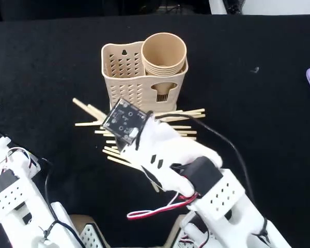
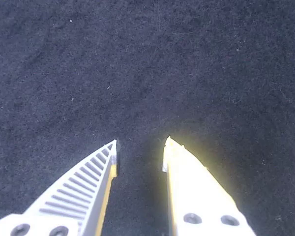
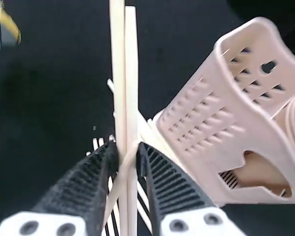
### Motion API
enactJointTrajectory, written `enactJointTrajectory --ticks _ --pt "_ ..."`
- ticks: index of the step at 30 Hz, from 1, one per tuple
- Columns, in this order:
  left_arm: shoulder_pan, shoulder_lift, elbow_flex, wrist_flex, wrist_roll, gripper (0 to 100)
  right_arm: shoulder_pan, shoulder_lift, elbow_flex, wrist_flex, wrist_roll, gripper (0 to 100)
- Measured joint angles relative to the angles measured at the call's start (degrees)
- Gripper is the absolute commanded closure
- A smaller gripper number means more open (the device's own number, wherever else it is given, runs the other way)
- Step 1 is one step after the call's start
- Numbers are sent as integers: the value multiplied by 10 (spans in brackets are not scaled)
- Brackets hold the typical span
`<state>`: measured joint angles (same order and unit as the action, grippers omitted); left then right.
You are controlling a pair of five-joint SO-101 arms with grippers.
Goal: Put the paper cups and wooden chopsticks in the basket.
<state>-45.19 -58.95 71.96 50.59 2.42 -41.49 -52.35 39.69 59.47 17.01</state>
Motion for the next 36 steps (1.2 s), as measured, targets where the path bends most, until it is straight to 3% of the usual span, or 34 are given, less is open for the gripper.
enactJointTrajectory --ticks 13,22,28,36 --pt "0 0 0 0 0 837 0 -2 -92 -79 -21 988" --pt "0 0 0 0 0 837 19 2 -97 -296 -22 988" --pt "0 0 0 0 0 837 44 108 -99 -455 -25 988" --pt "0 0 0 0 0 837 99 239 -158 -530 -110 988"
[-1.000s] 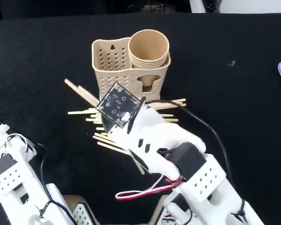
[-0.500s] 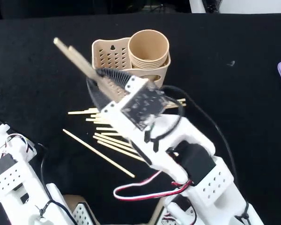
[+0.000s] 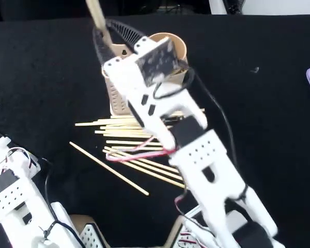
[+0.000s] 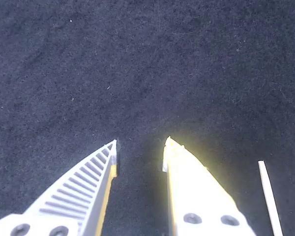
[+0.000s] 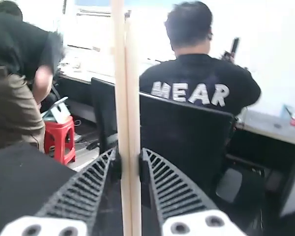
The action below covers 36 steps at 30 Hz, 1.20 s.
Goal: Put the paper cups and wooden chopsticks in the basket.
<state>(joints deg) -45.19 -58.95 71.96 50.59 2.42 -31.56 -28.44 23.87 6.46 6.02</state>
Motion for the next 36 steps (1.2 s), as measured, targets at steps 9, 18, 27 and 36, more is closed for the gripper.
enactJointTrajectory --ticks 9,18,27,36 --pt "0 0 0 0 0 837 25 73 -18 -2 -12 980" --pt "0 0 0 0 0 837 25 82 -22 98 -31 811" --pt "0 0 0 0 0 837 25 63 -180 264 -47 819" --pt "1 0 0 2 0 837 25 -55 -207 636 -47 818"
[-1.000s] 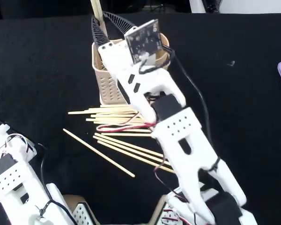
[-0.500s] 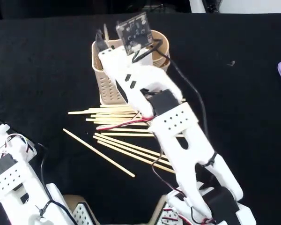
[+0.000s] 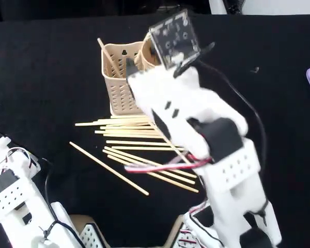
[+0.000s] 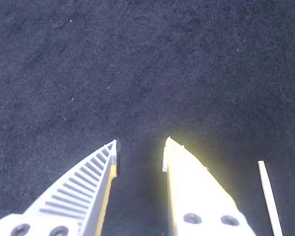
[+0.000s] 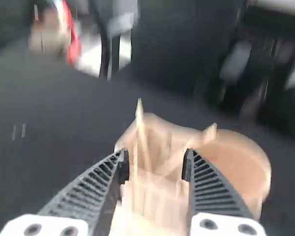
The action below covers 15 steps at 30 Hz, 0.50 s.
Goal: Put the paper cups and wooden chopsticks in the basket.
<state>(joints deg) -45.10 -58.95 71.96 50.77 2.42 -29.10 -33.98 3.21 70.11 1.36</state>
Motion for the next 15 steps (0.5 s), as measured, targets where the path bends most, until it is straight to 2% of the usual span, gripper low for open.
enactJointTrajectory --ticks 4,7,10,13,15 --pt "18 0 0 0 0 837 0 -2 29 189 62 815" --pt "18 0 0 0 0 837 0 1 135 224 135 814" --pt "20 0 0 0 0 837 24 1 287 161 201 814" --pt "19 0 0 0 0 837 69 1 432 36 250 806" --pt "20 0 0 0 0 837 94 1 504 -45 282 764"
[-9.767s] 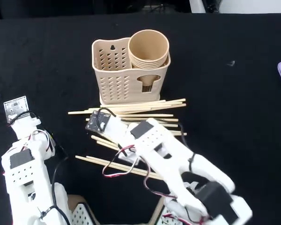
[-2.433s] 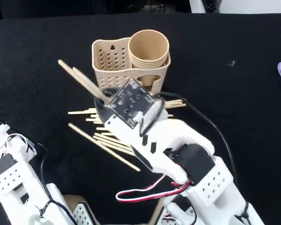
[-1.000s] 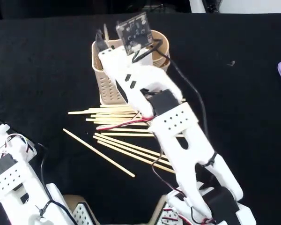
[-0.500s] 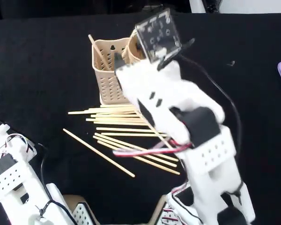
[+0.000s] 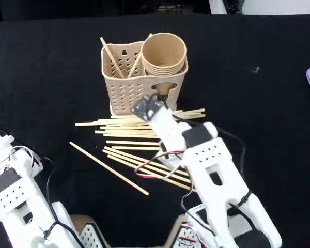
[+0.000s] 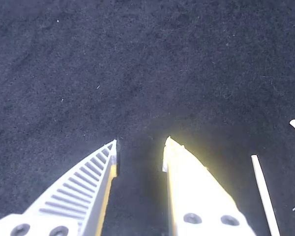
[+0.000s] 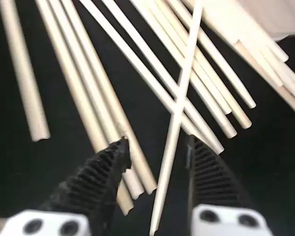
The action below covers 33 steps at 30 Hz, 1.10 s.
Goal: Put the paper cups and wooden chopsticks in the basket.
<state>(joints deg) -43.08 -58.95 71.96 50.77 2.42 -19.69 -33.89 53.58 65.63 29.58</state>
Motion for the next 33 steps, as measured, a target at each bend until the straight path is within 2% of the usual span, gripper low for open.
enactJointTrajectory --ticks 3,10,14,18,22,28,33 --pt "0 0 0 0 0 837 6 1 66 -69 35 722" --pt "0 0 0 0 0 837 11 1 128 -151 82 799" --pt "0 0 0 0 0 837 11 1 165 -196 115 810" --pt "0 0 0 0 0 837 11 1 178 -202 130 828" --pt "0 0 0 0 0 837 11 0 183 -202 134 990" --pt "0 0 0 0 0 837 11 0 178 -201 134 988" --pt "0 0 0 0 0 837 11 0 138 -142 134 987"
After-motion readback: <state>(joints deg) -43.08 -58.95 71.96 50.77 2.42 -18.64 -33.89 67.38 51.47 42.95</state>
